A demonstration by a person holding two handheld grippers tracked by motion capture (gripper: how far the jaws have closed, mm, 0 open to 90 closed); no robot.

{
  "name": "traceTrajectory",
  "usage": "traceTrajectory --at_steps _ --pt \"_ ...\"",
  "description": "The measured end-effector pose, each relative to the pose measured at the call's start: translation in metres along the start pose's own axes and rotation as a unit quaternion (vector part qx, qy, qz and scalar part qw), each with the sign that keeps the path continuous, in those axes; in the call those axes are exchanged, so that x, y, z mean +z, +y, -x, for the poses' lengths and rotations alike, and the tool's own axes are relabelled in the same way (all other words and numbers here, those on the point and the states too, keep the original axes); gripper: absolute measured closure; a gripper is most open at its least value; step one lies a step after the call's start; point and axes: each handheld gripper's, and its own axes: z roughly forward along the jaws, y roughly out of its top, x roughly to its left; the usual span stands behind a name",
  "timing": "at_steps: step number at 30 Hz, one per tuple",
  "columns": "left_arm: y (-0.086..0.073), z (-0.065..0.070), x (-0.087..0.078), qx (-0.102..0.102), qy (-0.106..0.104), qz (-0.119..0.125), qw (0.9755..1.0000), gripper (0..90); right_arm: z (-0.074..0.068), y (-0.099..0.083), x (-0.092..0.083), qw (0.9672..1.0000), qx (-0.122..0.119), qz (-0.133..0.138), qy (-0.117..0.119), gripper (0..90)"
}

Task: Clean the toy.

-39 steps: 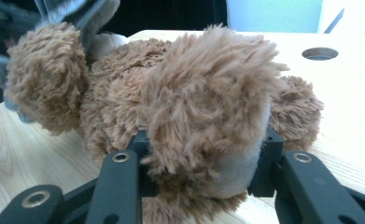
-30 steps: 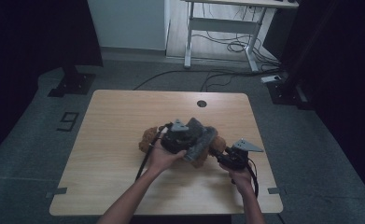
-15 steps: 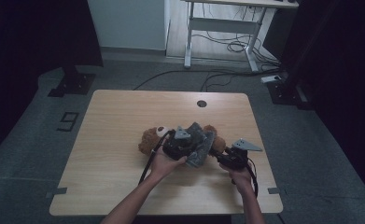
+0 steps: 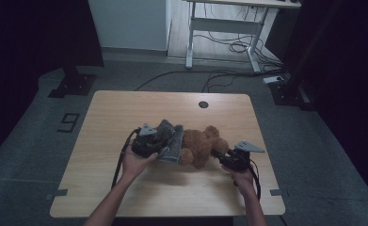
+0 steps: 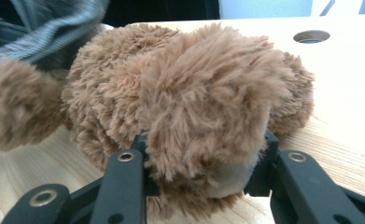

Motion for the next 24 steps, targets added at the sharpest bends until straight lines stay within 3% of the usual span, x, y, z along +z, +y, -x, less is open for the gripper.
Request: traceTrajectory --at_steps 3,9,13,16,19,24 --pt "-0.007 -0.012 -0.009 -0.011 0.017 0.004 0.9998 78.5 0.001 -0.001 0.0 1.0 0.002 0.0 -0.001 59.5" --pt "-0.026 -0.03 -0.014 -0.037 0.027 0.0 0.9989 78.5 0.001 -0.002 0.002 1.0 0.002 -0.001 0.002 59.4" --pt "-0.028 -0.038 -0.017 -0.05 0.036 -0.005 0.9981 78.7 0.002 -0.003 0.002 1.0 0.005 -0.002 0.002 59.5" --pt "-0.016 -0.033 -0.022 -0.039 0.035 0.006 0.9986 78.8 0.002 -0.004 0.003 1.0 0.007 -0.004 -0.002 59.5" --pt "0.006 -0.019 -0.02 -0.019 0.028 0.016 0.9993 78.9 0.004 -0.004 0.003 0.9999 0.01 -0.004 -0.005 59.6" --pt "0.045 0.013 0.004 0.015 0.0 0.011 0.9998 78.7 0.002 -0.004 0.001 1.0 0.002 -0.002 -0.002 59.7"
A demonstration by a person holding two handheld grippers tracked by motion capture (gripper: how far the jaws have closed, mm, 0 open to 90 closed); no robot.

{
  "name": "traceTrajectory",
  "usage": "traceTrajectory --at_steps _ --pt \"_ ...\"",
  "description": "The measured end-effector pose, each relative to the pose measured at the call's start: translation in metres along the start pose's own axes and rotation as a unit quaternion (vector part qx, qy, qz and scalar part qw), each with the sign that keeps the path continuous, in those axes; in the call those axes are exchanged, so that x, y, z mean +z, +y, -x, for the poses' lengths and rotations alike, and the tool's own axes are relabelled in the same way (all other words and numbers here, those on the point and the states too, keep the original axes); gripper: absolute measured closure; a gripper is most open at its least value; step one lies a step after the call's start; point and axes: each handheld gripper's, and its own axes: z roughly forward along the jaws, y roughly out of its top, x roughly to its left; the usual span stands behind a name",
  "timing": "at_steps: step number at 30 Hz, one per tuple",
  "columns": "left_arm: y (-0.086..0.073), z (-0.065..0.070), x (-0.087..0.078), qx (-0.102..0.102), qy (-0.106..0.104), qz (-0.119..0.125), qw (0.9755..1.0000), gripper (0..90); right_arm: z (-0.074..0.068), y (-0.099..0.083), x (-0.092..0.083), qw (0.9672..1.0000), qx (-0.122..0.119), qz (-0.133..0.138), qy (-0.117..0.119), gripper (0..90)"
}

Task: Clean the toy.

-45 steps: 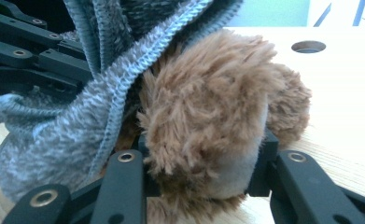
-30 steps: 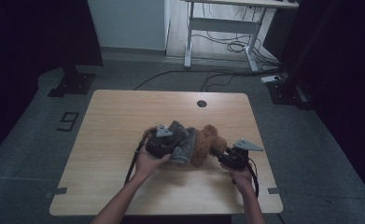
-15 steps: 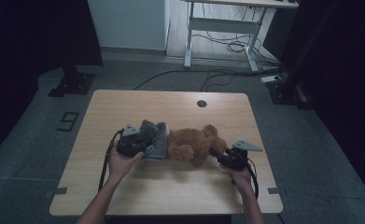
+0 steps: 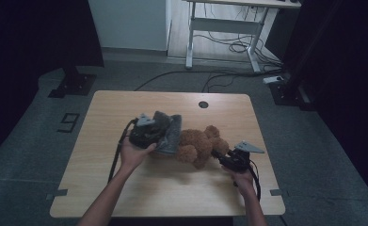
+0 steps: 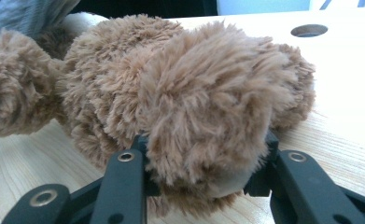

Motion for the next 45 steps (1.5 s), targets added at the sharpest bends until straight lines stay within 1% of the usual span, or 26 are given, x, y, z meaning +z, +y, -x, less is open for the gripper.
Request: traceTrajectory --at_steps 3,5,7,8,9,10,11,12,13,15,17,20,22,23,24,26,27,28,29,30,32,36,40,41,43,45 --pt "0.016 0.02 0.022 0.013 -0.017 -0.012 0.9997 78.7 -0.002 0.001 -0.001 1.0 -0.007 0.001 0.002 59.7" --pt "0.021 0.034 0.037 0.018 -0.031 -0.019 0.9992 78.7 -0.002 0.001 -0.001 0.9999 -0.012 0.002 0.001 59.7" --pt "0.022 0.046 0.052 0.023 -0.042 -0.029 0.9985 78.7 -0.002 0.001 -0.001 0.9999 -0.014 0.001 0.001 59.7" --pt "0.02 0.051 0.058 0.029 -0.042 -0.037 0.998 78.6 -0.002 0.001 -0.002 0.9999 -0.016 0.0 0.001 59.7" --pt "0.018 0.055 0.064 0.035 -0.039 -0.045 0.9976 78.6 -0.002 0.001 -0.002 0.9998 -0.018 -0.001 -0.002 59.7" --pt "0.015 0.056 0.067 0.041 -0.036 -0.048 0.9974 78.5 -0.002 0.001 -0.002 0.9998 -0.021 -0.001 -0.006 59.7" --pt "0.013 0.055 0.067 0.04 -0.037 -0.045 0.9975 78.5 -0.002 0.001 -0.003 0.9997 -0.023 -0.004 -0.009 59.7" --pt "0.011 0.052 0.065 0.034 -0.039 -0.042 0.9978 78.6 -0.001 0.001 -0.004 0.9997 -0.024 -0.005 -0.009 59.6" --pt "0.01 0.048 0.062 0.032 -0.034 -0.042 0.998 78.6 -0.001 0.001 -0.004 0.9998 -0.02 -0.004 -0.006 59.6" --pt "0.006 0.039 0.054 0.032 -0.011 -0.044 0.9985 78.7 0.0 0.0 -0.004 0.9998 -0.02 -0.004 -0.006 59.6" --pt "0.0 0.026 0.045 0.03 0.009 -0.048 0.9984 78.8 0.0 0.0 -0.004 0.9998 -0.017 -0.004 -0.005 59.6" --pt "-0.012 0.007 0.029 0.012 0.014 -0.039 0.9991 79.0 0.0 0.0 -0.003 0.9999 -0.013 -0.003 0.001 59.5" --pt "-0.016 0.0 0.016 0.009 0.018 -0.029 0.9994 79.0 -0.001 0.0 -0.002 0.9998 -0.017 -0.006 0.0 59.6" --pt "-0.017 -0.003 0.01 0.008 0.023 -0.024 0.9994 79.0 -0.001 -0.001 -0.002 0.9999 -0.016 -0.005 -0.002 59.5" --pt "-0.018 -0.007 0.004 0.009 0.033 -0.02 0.9992 79.0 -0.001 -0.001 -0.002 0.9999 -0.013 -0.006 -0.002 59.5" --pt "-0.022 -0.016 -0.006 0.011 0.057 -0.024 0.998 79.0 0.0 -0.002 -0.002 0.9999 -0.009 -0.005 -0.003 59.6" --pt "-0.025 -0.022 -0.008 0.006 0.066 -0.03 0.9974 79.0 0.0 -0.002 -0.002 0.9999 -0.009 -0.004 -0.003 59.6" --pt "-0.029 -0.029 -0.009 -0.003 0.069 -0.037 0.9969 79.0 0.001 -0.003 -0.002 1.0 -0.008 -0.005 -0.002 59.6" --pt "-0.034 -0.037 -0.009 -0.018 0.065 -0.043 0.9968 79.0 0.0 -0.003 -0.002 0.9999 -0.009 -0.005 -0.001 59.6" --pt "-0.04 -0.043 -0.008 -0.035 0.058 -0.042 0.9968 78.9 0.0 -0.003 -0.002 0.9999 -0.011 -0.005 0.002 59.6" --pt "-0.051 -0.052 -0.007 -0.055 0.052 -0.041 0.9962 79.0 -0.002 -0.003 -0.002 0.9998 -0.016 -0.006 0.005 59.5" --pt "-0.064 -0.06 -0.008 -0.07 0.059 -0.043 0.9949 79.0 -0.002 -0.004 0.0 0.9998 -0.014 -0.015 0.008 59.5" --pt "-0.073 -0.066 -0.008 -0.079 0.065 -0.053 0.9934 79.0 -0.001 -0.005 0.0 0.9996 -0.012 -0.021 0.011 59.5" --pt "-0.074 -0.067 -0.008 -0.078 0.066 -0.057 0.9931 79.0 -0.001 -0.005 0.0 0.9996 -0.013 -0.022 0.012 59.5" --pt "-0.075 -0.068 -0.009 -0.08 0.066 -0.056 0.993 78.8 0.0 -0.006 0.001 0.9995 -0.012 -0.025 0.013 59.5" --pt "-0.072 -0.067 -0.013 -0.079 0.068 -0.044 0.9935 78.7 0.0 -0.007 0.001 0.9995 -0.012 -0.027 0.011 59.5"
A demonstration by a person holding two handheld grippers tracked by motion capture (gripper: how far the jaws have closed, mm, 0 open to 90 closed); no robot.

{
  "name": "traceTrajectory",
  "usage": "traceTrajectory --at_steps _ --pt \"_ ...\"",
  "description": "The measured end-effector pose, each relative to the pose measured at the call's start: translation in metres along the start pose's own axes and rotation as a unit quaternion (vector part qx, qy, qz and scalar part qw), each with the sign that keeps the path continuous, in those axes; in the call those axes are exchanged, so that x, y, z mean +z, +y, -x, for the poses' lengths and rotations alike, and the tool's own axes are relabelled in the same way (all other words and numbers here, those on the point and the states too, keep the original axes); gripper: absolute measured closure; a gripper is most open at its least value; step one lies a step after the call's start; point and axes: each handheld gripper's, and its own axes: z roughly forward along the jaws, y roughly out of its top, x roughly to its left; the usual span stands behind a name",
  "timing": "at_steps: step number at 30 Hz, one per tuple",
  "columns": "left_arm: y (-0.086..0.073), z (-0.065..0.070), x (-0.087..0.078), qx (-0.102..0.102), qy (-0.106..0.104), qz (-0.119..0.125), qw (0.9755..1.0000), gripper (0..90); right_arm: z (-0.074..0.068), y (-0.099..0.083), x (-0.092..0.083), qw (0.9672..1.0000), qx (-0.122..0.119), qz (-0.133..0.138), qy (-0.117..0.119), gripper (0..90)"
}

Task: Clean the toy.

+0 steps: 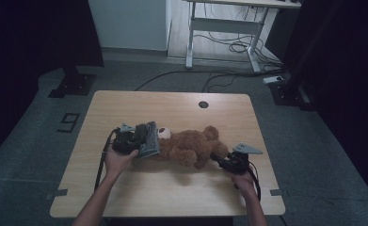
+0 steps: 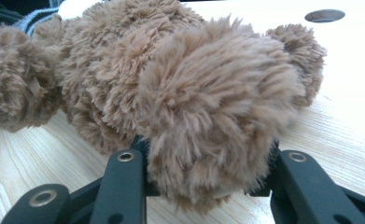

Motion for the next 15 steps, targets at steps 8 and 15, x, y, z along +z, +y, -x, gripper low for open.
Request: traceTrajectory --at_steps 8,15 --pt "0.044 0.03 -0.019 0.033 -0.029 0.054 0.9976 78.6 0.004 -0.003 0.0 0.9999 0.004 -0.005 -0.011 59.6" --pt "0.067 0.074 0.005 0.083 -0.038 0.03 0.9954 78.4 0.003 -0.004 -0.002 0.9999 -0.002 -0.003 -0.01 59.0"
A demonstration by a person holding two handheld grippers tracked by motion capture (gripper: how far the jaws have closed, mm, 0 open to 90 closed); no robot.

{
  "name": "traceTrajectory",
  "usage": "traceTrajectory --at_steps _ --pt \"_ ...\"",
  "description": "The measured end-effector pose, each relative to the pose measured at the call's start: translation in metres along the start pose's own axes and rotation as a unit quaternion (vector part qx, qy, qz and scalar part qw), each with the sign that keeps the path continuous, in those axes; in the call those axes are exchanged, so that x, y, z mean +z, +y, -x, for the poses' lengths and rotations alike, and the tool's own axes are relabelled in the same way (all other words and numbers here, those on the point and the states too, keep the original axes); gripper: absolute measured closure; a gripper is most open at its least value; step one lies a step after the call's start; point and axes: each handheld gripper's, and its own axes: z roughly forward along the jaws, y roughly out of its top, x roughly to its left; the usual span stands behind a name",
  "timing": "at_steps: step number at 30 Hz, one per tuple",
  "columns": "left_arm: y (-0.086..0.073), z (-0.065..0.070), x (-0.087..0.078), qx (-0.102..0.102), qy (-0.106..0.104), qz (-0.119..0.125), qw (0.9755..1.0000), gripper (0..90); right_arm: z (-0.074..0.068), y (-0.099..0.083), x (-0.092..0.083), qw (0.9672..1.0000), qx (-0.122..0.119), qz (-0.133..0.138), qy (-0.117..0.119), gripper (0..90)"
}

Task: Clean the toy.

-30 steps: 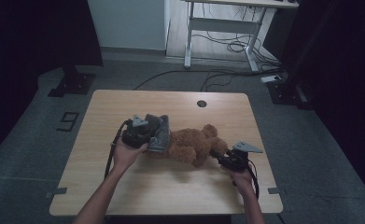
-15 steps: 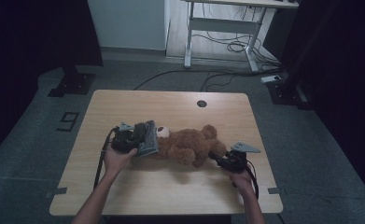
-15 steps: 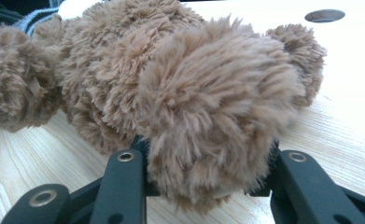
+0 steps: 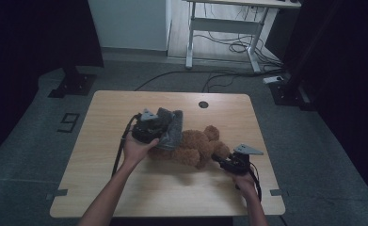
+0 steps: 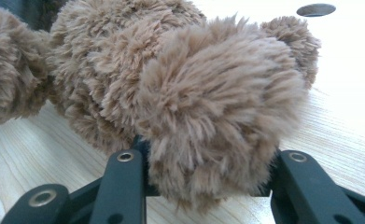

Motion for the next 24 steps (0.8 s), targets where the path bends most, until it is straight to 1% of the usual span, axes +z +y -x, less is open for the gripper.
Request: traceTrajectory --at_steps 1,3,5,7,10,12,14,16,18,20,24 --pt "0.0 0.001 0.005 0.004 0.001 -0.01 0.9999 78.2 0.0 0.0 -0.001 1.0 0.0 -0.001 0.001 58.8" --pt "-0.002 0.001 0.013 -0.003 0.005 -0.016 0.9999 78.1 0.0 0.001 -0.001 1.0 -0.001 -0.002 0.005 58.0" --pt "-0.005 0.0 0.017 -0.002 0.009 -0.02 0.9998 78.2 0.0 0.001 -0.001 0.9999 -0.003 -0.004 0.009 56.2" --pt "-0.007 -0.001 0.016 0.001 0.007 -0.018 0.9998 78.4 -0.001 0.002 -0.001 1.0 -0.003 -0.006 0.005 51.1" --pt "-0.012 0.001 0.013 0.007 0.005 -0.016 0.9998 78.5 0.0 0.004 -0.002 1.0 0.004 -0.008 -0.005 43.2" --pt "-0.016 0.003 0.012 0.006 0.0 -0.012 0.9999 78.6 0.0 0.006 -0.004 0.9998 0.007 -0.006 -0.015 36.2" --pt "-0.022 0.004 0.011 0.006 -0.006 -0.006 0.9999 78.7 0.0 0.01 -0.009 0.9998 0.012 0.004 -0.017 30.7" --pt "-0.027 0.006 0.009 0.007 -0.011 -0.002 0.9999 78.7 -0.001 0.014 -0.016 0.9997 0.013 0.016 -0.015 27.9" --pt "-0.03 0.007 0.008 0.008 -0.013 0.001 0.9999 78.8 -0.004 0.02 -0.022 0.9996 0.008 0.027 -0.009 26.4" --pt "-0.032 0.007 0.006 0.005 -0.018 0.003 0.9998 78.8 -0.007 0.025 -0.027 0.9993 0.005 0.037 -0.007 25.4" --pt "-0.037 0.01 0.003 0.011 -0.022 0.004 0.9997 78.8 -0.009 0.032 -0.039 0.9984 0.008 0.055 -0.002 24.5"
